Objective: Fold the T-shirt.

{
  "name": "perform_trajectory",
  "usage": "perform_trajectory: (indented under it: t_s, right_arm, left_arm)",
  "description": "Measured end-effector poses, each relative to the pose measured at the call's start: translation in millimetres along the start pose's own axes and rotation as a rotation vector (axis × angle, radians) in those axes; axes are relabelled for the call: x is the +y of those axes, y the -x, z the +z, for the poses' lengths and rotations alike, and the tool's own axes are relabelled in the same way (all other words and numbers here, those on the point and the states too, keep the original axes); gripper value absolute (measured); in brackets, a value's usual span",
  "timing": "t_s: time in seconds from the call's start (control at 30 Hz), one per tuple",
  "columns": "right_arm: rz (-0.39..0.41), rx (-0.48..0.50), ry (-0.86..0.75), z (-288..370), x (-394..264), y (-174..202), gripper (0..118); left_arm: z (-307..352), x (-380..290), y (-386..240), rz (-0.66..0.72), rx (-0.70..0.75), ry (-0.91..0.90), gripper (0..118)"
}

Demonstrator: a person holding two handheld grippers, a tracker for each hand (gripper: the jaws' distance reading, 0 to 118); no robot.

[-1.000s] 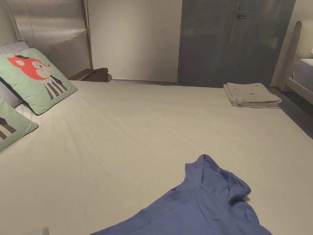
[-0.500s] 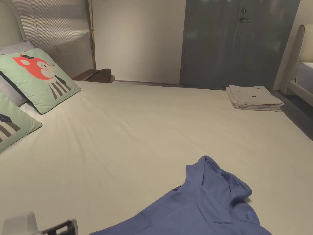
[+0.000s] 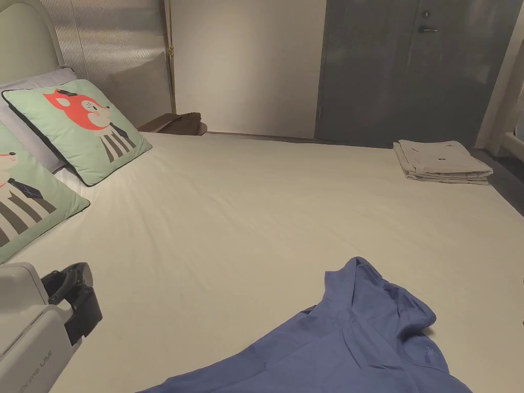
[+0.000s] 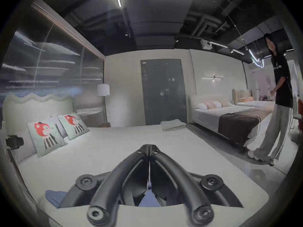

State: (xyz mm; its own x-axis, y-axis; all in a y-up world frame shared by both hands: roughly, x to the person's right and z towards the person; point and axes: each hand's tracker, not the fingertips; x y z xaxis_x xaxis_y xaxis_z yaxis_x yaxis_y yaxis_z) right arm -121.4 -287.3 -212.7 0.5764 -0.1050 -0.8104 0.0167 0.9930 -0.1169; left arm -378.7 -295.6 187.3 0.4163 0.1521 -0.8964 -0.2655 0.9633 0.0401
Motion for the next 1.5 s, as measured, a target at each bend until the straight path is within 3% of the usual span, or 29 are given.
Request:
perform_trajectory:
  t_s: [0.07,0.23,0.27,0.3,0.37,0.4,0.57,0.67,0.77,0.87,0.9,0.93,0.97,1.0,1.03,1.07,1.13,1.37,1.5]
  right_arm:
    - [0.009,0.005,0.006,-2,-4,4,0]
    - [0.033,0.026,0.054,-8,-15,7,0]
    - [0.031,0.028,0.065,-9,-17,7,0]
    - [0.027,0.036,0.082,-10,-19,6,0]
    - [0.029,0.035,0.098,-11,-25,6,0]
    - [0.036,0.033,0.107,-12,-28,6,0]
    - [0.042,0.029,0.156,-16,-39,2,0]
    - [0.042,0.021,0.177,-21,-47,-4,0]
    - [0.047,0.013,0.199,-25,-55,-7,0]
    - [0.05,0.009,0.221,-34,-61,-9,0]
    - [0.051,0.007,0.228,-38,-62,-9,0]
    - [0.048,0.007,0.238,-45,-62,-9,5]
    - [0.045,0.006,0.248,-52,-62,-10,23]
    - [0.045,0.01,0.265,-59,-60,-5,67]
    - [0.048,0.016,0.295,-72,-59,-2,67]
    - [0.052,0.026,0.322,-86,-60,-2,79]
    - [0.047,0.046,0.388,-127,-64,-9,113]
    - [0.053,0.036,0.642,-265,-100,-9,111]
    - [0.052,-0.052,0.827,-307,-127,-15,100]
  left_arm:
    - [-4,-9,3,0.016,0.01,0.036,1]
    - [-42,-43,27,0.053,0.054,0.322,4]
    - [-50,-53,31,0.052,0.063,0.384,18]
    - [-59,-65,36,0.069,0.069,0.442,50]
    - [-76,-90,45,0.096,0.085,0.548,96]
    - [-81,-102,48,0.103,0.086,0.573,104]
    - [-107,-141,54,0.117,0.114,0.676,102]
    - [-118,-154,49,0.099,0.12,0.713,73]
    - [-118,-158,38,-0.014,0.158,0.692,64]
    - [-115,-153,34,-0.018,0.155,0.685,13]
    - [-112,-151,32,-0.021,0.156,0.675,7]
    - [-109,-148,33,-0.017,0.151,0.665,4]
    - [-107,-146,34,-0.009,0.136,0.659,4]
    - [-104,-141,33,0.024,0.087,0.651,4]
    - [-100,-139,30,0.016,0.099,0.647,4]
    - [-97,-136,27,-0.001,0.1,0.634,4]
    - [-94,-131,24,-0.033,0.1,0.604,4]
    - [-93,-126,20,0.002,0.101,0.609,4]
    - [-96,-126,20,0.027,0.108,0.622,4]
